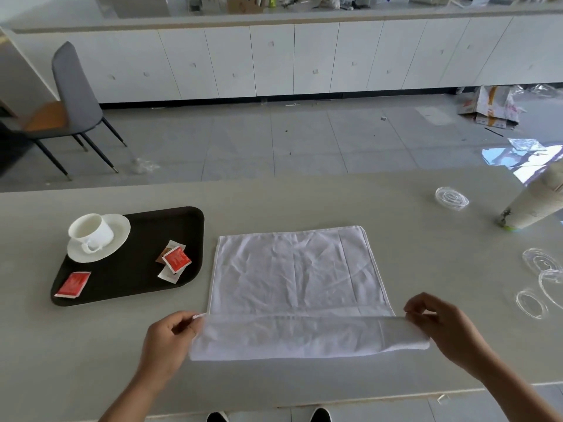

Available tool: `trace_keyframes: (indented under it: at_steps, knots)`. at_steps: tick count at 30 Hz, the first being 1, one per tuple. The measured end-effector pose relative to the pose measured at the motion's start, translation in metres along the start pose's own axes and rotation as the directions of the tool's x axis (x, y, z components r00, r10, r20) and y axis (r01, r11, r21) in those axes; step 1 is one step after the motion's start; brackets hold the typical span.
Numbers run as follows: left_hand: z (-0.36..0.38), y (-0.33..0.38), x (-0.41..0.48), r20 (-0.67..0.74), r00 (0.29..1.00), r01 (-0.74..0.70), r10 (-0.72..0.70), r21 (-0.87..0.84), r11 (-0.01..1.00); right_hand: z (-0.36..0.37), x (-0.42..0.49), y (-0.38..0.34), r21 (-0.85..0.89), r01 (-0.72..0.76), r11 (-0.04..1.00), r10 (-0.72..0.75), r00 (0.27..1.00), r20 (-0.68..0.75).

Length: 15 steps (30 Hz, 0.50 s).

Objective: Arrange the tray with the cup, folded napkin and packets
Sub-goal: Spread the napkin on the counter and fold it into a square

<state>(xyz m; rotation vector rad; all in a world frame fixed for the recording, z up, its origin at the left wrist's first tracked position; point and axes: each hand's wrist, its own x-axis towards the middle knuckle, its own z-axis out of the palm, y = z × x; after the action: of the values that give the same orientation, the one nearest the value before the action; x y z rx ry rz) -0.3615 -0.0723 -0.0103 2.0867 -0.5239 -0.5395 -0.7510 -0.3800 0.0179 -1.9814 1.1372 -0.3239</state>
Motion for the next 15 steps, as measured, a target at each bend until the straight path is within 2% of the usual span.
trace_keyframes:
  at_steps: [6, 15]
  knots:
    - [0.017, 0.018, 0.026, -0.102, 0.994, 0.030, -0.039, -0.092, 0.995, 0.005, 0.046, -0.020, -0.036, 0.002, 0.999, -0.004, 0.999, -0.053]
    - [0.030, 0.040, 0.093, -0.150, 0.989, 0.001, 0.002, 0.020, 1.000, 0.013, 0.138, -0.042, -0.170, 0.026, 0.985, -0.039, 0.996, -0.078]
